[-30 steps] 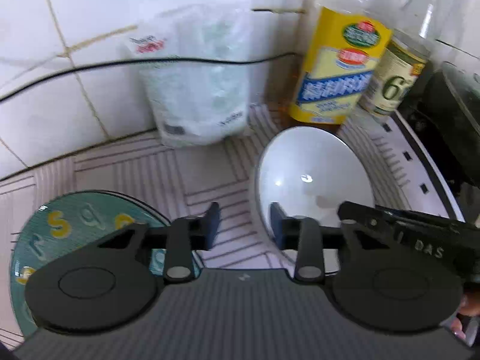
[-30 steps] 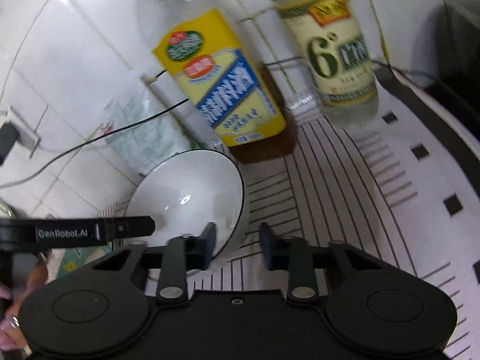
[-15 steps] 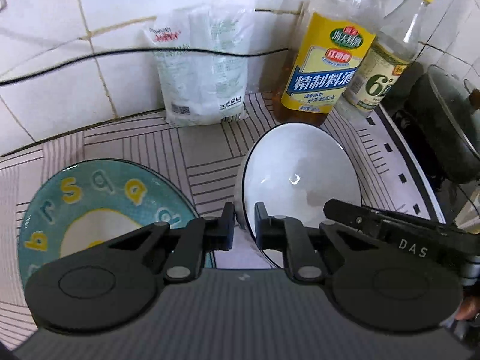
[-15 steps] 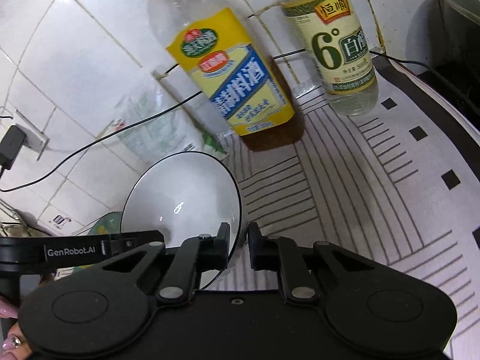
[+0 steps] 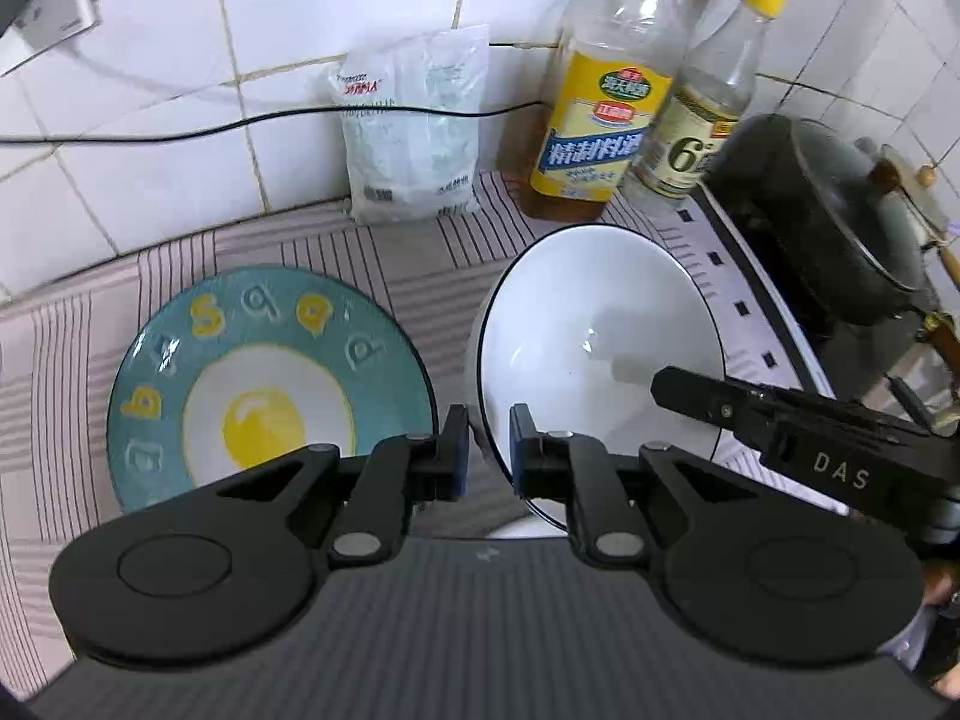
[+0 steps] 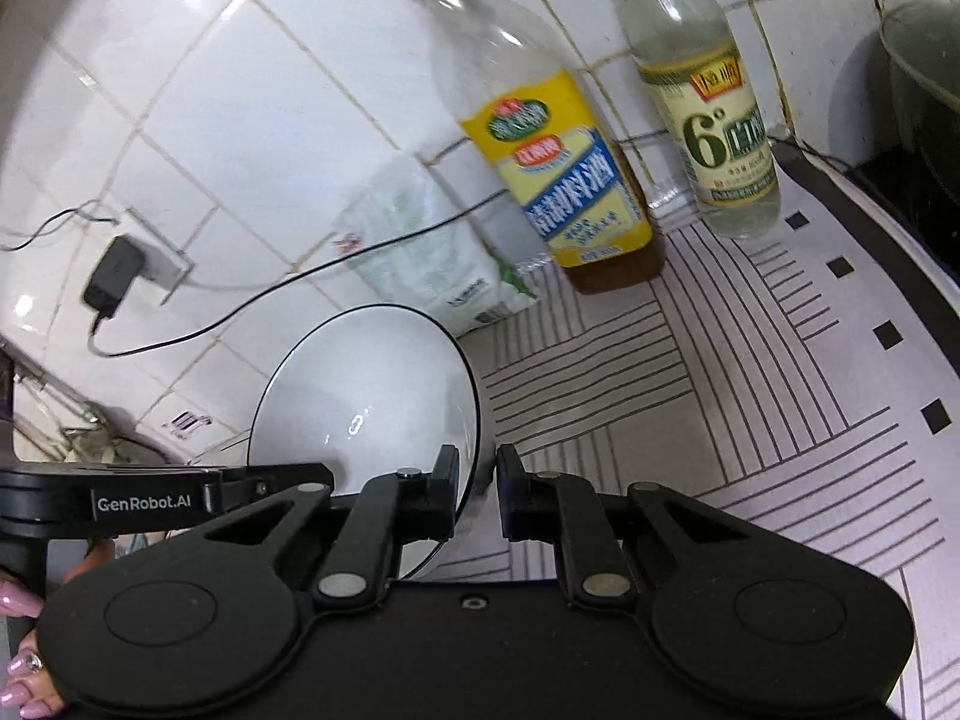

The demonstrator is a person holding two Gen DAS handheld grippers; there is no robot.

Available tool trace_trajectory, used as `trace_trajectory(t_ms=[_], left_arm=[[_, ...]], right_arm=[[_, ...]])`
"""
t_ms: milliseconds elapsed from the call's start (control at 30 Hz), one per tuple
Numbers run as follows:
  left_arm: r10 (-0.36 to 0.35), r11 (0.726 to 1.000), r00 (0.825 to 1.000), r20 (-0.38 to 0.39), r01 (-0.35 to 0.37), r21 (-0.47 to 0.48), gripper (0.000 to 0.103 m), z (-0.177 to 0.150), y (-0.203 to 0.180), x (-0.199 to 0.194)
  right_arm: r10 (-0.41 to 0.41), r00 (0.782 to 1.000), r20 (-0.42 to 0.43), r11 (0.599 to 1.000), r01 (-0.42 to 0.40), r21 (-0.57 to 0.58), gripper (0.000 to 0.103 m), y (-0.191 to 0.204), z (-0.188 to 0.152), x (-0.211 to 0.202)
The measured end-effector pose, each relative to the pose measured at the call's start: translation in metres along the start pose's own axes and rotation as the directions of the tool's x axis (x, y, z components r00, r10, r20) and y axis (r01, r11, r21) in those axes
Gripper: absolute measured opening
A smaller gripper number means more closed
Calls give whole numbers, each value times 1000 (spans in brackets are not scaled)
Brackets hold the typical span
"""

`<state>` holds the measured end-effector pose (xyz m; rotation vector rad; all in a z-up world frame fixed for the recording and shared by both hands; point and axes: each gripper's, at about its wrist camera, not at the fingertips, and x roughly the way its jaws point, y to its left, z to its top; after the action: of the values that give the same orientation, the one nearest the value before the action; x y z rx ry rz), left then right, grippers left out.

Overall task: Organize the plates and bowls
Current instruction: 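Move both grippers to opposite sides of the nested white bowls' rim, then close both grippers on the rim of the nested white bowls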

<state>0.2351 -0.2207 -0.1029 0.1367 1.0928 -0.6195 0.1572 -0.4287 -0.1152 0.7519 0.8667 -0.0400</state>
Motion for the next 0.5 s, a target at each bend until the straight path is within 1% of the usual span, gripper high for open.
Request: trace_trajectory(t_ms=[133,267,500], left_arm=[[-24,1000,1000,5,24,-6,12,-14,1,-25],[-19,1000,1000,3,19,7,12,-28,-2,-47],[-17,1000,999,37,16,6,13,-49,-4,-78]], right_arm=[[6,1000,5,999,-5,-49,17,16,-7,-20],[4,1000,12,992,-3,-125,17,39,-13,-40],[11,1000,26,980,-6,-200,17,64,-23,-66]])
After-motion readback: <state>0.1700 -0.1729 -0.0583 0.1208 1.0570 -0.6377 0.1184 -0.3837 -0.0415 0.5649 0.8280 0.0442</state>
